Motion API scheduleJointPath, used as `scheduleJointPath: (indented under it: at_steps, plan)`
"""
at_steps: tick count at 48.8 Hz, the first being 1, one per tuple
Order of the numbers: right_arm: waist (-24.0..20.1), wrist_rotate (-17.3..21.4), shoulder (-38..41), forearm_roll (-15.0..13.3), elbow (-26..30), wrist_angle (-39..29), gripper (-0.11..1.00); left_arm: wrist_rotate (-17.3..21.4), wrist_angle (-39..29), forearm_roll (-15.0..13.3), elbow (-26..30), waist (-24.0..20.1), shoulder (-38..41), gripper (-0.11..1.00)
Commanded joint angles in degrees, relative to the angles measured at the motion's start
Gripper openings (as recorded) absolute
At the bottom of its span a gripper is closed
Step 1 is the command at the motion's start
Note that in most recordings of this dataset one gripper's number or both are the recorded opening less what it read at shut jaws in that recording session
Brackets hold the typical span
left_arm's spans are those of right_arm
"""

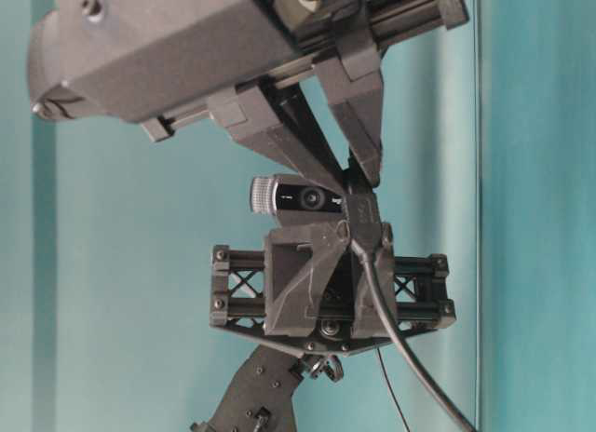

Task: Insert the USB using both arms.
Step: 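Align the USB plug tip with the socket opening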

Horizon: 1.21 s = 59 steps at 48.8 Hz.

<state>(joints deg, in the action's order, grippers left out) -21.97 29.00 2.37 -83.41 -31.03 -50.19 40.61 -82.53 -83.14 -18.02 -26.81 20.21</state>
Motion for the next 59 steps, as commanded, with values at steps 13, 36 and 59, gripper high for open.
scheduleJointPath:
  at_steps: [13, 36, 59]
  plan:
    - [-0.62, 1.67, -1.32, -0.44, -0.97, -2.81, 0.19, -0.35, -0.79, -0.62, -4.92, -0.44, -4.22, 0.23]
    - [-0.35, 1.58, -1.32, -0.44, -0.35, -0.18, 0.19, -0.09, 3.25, 0.26, -3.43, -0.44, -3.43, 0.23]
    - [-0.09, 1.67, -1.23, -0.44, -0.26, 0.00, 0.19, 0.09, 4.75, 0.44, -4.39, 0.26, -3.34, 0.23]
